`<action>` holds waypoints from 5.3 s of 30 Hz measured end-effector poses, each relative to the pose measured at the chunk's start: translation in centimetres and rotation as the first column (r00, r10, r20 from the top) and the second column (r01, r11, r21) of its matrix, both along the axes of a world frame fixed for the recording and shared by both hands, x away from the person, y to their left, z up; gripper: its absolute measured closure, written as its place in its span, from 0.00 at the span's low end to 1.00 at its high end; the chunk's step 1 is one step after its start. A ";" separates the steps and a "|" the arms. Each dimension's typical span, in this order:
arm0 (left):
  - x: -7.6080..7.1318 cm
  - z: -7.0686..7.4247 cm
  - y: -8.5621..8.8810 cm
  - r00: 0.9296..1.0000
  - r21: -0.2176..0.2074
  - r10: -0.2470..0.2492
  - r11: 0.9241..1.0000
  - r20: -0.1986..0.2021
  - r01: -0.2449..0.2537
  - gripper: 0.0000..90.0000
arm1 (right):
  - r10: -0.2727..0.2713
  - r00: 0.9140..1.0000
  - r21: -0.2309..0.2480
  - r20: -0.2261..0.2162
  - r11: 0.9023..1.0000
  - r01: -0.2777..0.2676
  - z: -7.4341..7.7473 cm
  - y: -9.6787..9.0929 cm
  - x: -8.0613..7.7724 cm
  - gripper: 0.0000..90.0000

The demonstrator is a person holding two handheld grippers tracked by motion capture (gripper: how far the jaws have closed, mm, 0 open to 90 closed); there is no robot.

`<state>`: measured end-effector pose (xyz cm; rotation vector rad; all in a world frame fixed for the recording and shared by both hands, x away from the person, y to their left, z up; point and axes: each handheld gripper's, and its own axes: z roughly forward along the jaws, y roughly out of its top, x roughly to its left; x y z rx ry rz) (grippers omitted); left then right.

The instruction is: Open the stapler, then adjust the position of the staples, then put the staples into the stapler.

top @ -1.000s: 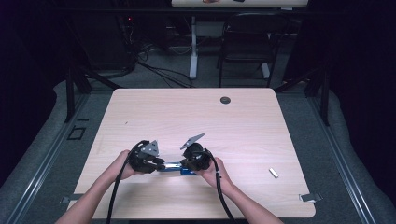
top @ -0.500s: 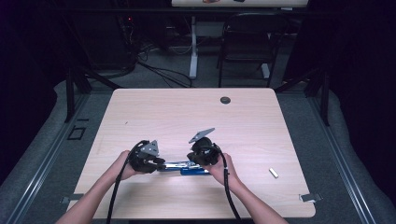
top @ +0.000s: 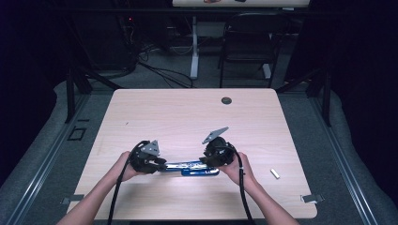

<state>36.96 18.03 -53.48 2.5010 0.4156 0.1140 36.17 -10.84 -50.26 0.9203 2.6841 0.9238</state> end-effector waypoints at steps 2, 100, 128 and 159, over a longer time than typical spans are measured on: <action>0.0 0.0 0.0 1.000 -0.001 0.006 1.000 0.000 -0.006 0.80 | -0.017 1.000 -0.015 -0.002 1.000 0.017 0.1 -0.8 -0.1 0.64; 0.2 -0.1 -1.0 1.000 -0.019 -0.022 1.000 0.002 0.022 0.83 | -0.392 0.905 -0.342 -0.165 0.883 0.320 -3.8 -18.7 -1.0 0.87; 0.1 -0.1 -1.1 0.999 -0.011 -0.038 0.999 0.021 0.038 0.83 | -0.322 0.944 -0.206 -0.074 0.931 0.301 -2.2 -17.6 -1.6 0.87; 0.2 -0.2 -1.0 1.000 -0.029 -0.029 0.999 0.006 0.029 0.83 | -0.204 0.975 -0.169 -0.089 0.968 0.187 -1.6 -15.3 -2.0 0.87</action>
